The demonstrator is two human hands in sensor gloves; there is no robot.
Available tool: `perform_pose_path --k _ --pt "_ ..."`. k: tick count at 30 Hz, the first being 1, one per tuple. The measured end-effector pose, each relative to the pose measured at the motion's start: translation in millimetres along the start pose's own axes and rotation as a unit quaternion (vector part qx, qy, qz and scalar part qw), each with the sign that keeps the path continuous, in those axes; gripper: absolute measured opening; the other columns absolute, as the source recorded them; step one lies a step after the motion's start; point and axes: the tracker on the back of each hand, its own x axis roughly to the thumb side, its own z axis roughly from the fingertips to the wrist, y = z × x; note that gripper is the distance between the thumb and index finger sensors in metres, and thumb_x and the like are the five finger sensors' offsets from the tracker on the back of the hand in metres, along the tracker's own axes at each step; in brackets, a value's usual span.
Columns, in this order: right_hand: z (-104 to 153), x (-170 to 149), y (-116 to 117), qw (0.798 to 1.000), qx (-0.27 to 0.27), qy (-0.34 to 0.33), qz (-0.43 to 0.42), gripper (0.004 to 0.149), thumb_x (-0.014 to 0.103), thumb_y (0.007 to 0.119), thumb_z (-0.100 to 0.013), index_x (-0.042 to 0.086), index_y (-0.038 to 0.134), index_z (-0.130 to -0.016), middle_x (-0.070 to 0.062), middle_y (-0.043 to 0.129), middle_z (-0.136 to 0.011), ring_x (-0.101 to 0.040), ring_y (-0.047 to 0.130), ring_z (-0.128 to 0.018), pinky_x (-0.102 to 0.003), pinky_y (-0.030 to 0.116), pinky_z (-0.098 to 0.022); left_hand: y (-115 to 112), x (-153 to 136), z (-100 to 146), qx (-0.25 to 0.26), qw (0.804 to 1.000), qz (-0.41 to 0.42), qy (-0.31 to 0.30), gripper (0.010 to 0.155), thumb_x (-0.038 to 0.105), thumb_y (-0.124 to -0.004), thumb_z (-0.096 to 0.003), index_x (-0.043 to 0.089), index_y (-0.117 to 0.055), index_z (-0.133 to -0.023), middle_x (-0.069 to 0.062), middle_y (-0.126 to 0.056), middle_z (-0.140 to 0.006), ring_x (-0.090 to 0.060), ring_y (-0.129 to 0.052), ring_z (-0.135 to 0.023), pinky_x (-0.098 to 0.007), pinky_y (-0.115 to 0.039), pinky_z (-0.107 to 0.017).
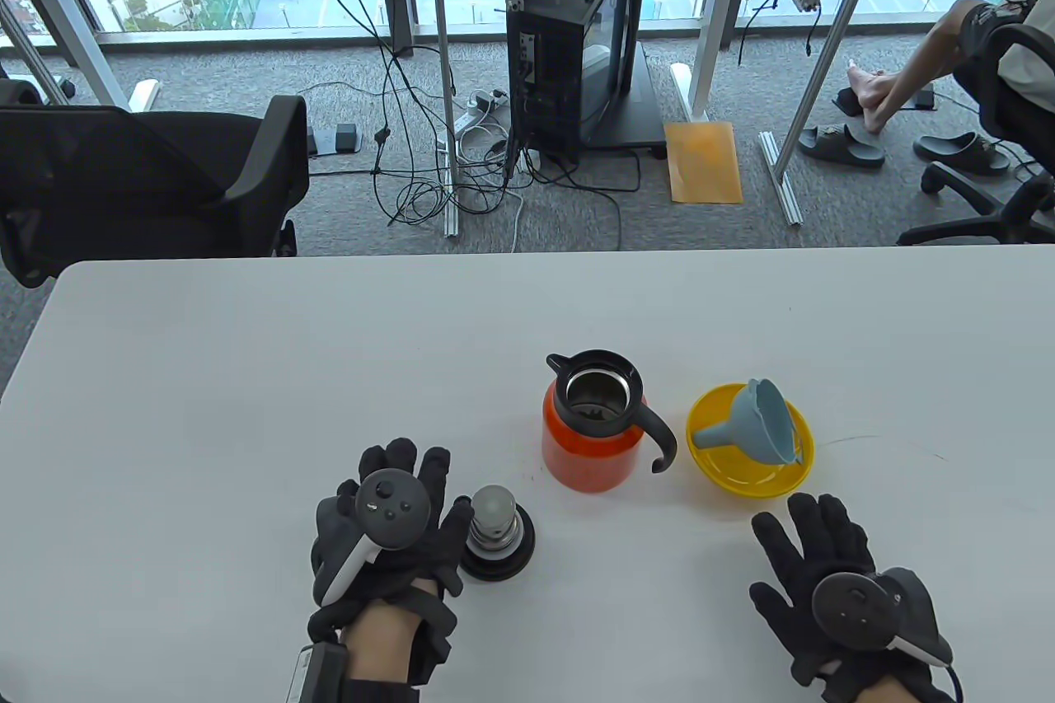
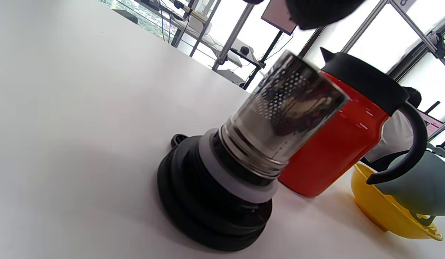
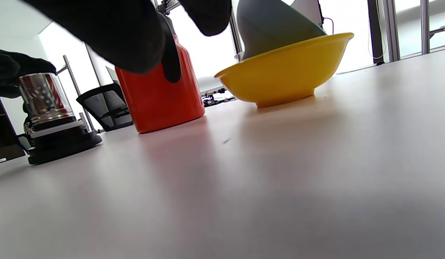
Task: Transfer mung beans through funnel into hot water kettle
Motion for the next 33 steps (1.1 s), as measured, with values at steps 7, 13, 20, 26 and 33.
perform_pose_path --k 7,13,20,26,33 --pt "0 0 0 1.0 0.004 -0.003 -0.013 0.078 0.042 0.076 -0.052 0.005 0.041 -0.111 -0.036 0.011 -0.104 -0.066 0.007 -0.088 -0.08 0.023 -0.055 -5 39 -8 -0.019 0.999 -0.031 -0.035 0.073 0.053 -0.066 -0.0477 0.029 -0.036 -0.11 -0.007 -0.008 -0.114 -0.042 -0.002 -0.105 -0.068 -0.01 -0.071" --pt "-1 0 1 1.0 0.008 -0.005 -0.016 0.078 0.041 0.076 -0.052 0.005 0.042 -0.111 -0.036 0.011 -0.104 -0.066 0.007 -0.088 -0.08 0.024 -0.055 -32 49 -19 -0.058 0.997 -0.045 -0.04 0.07 0.053 -0.066 -0.0476 0.032 -0.04 -0.11 -0.007 -0.008 -0.114 -0.041 -0.003 -0.105 -0.067 -0.015 -0.072" --pt "-1 0 2 1.0 0.01 -0.007 -0.024 0.077 0.041 0.076 -0.052 0.005 0.042 -0.111 -0.036 0.011 -0.104 -0.066 0.008 -0.088 -0.08 0.024 -0.055 -53 44 -25 -0.079 0.995 -0.025 -0.05 0.071 0.052 -0.065 -0.0484 0.037 -0.033 -0.109 -0.005 -0.004 -0.113 -0.042 -0.009 -0.106 -0.065 -0.027 -0.076" --pt "-1 1 3 0.999 0.014 -0.013 -0.031 0.078 0.041 0.076 -0.052 0.005 0.042 -0.111 -0.036 0.011 -0.104 -0.066 0.007 -0.088 -0.079 0.025 -0.055 -51 32 -28 -0.061 0.997 0.026 -0.043 0.066 0.039 -0.07 -0.0487 0.04 -0.038 -0.106 -0.003 -0.012 -0.112 -0.043 -0.042 -0.104 -0.055 -0.058 -0.073" --pt "-9 18 -4 0.998 0.026 -0.056 -0.014 0.081 0.042 0.078 -0.052 0.005 0.038 -0.112 -0.034 0.01 -0.105 -0.065 0.008 -0.09 -0.08 0.026 -0.057 -36 33 -23 -0.049 0.994 0.084 -0.046 0.063 0.038 -0.073 -0.047 0.032 -0.046 -0.104 -0.008 -0.031 -0.11 -0.046 -0.061 -0.097 -0.05 -0.072 -0.069"
